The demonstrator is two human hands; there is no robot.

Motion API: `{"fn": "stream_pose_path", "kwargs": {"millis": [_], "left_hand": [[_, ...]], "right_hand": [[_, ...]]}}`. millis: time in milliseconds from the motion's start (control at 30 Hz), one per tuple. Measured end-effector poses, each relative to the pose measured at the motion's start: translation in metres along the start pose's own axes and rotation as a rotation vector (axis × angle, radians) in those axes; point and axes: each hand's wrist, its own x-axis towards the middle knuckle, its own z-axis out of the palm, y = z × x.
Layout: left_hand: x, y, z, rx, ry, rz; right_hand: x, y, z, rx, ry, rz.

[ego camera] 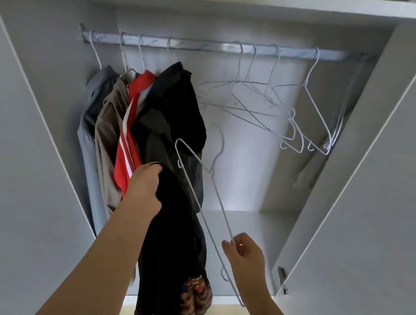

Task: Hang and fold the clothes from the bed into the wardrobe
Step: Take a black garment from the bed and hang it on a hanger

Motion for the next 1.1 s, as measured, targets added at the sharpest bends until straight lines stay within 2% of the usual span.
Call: {"fn": "stream_pose_path", "kwargs": {"millis": [67,200,267,367,433,533,633,767,833,1000,1100], "left_hand": [[-0.004,-0.005,0.001,0.059,-0.016,0.013],[-0.009,-0.012,0.006,0.167,-0.078,0.042],[-0.010,-0.013,0.009,0.220,-0.121,0.042],[-0.006,-0.012,0.008,0.281,-0.151,0.046],[0.000,-0.010,0.005,0.319,-0.132,0.058],[0.010,-0.009,-0.001,0.366,-0.079,0.052],[0.019,-0.004,-0.010,0.355,-0.028,-0.031],[0.022,0.007,-0.017,0.161,0.050,-0.256],[0.027,0.011,-0.016,0.137,0.058,-0.278],[0.047,0.013,-0.014,0.214,0.050,-0.206],[0.068,0.007,-0.009,0.374,0.079,0.039]], "right_hand": [[-0.018,0.018,-0.012,-0.003,0.041,0.043],[-0.018,0.015,-0.022,0.217,-0.071,0.144],[-0.011,0.008,-0.026,0.330,0.021,0.162],[-0.006,0.003,-0.028,0.258,0.155,0.121],[-0.004,0.001,-0.028,0.239,0.227,0.109],[0.001,-0.006,-0.025,0.350,0.253,0.120],[0.003,-0.015,-0.017,0.429,0.207,0.080],[0.007,-0.019,-0.017,0.513,0.142,0.093],[0.008,-0.019,-0.018,0.511,0.114,0.103],[0.013,-0.018,-0.020,0.415,0.088,0.135],[0.017,-0.022,-0.020,0.285,0.092,0.146]]}}
